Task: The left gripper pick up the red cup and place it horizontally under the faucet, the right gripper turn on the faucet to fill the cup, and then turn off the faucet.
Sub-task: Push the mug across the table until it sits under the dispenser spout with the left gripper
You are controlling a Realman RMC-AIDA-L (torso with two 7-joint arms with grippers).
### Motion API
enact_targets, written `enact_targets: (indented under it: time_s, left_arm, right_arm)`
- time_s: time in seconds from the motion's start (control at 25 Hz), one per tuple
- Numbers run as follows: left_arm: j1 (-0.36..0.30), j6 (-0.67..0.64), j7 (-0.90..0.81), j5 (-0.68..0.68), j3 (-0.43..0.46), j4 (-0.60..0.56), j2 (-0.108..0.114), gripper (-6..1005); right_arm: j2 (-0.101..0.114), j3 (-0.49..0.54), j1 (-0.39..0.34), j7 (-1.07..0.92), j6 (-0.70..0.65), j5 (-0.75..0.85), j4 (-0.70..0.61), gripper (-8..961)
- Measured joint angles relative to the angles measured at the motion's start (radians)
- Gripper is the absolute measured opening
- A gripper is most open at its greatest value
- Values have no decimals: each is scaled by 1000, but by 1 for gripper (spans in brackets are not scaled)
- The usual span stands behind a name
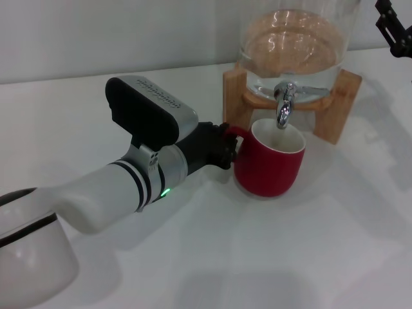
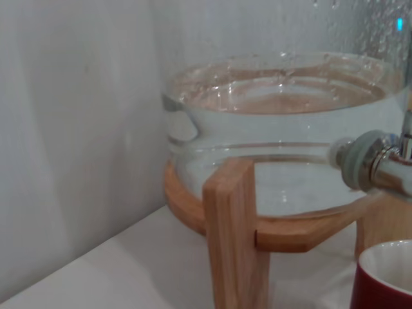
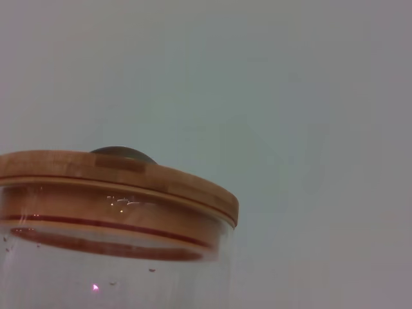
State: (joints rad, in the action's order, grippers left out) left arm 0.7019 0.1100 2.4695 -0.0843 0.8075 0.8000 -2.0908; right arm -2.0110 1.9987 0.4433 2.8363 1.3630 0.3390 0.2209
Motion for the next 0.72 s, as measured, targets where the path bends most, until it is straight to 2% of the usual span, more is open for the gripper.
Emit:
enact_targets:
  time_s: [0.6,0.72]
  left_arm:
    - [5,-6,-28,0,12,-10,1,138]
    - [12,-7,-29,0,13,-14,1,175]
  right_arm:
    - [0,0,0,0,2,0,1,617]
    - [0,0,0,0,2,0,2,617]
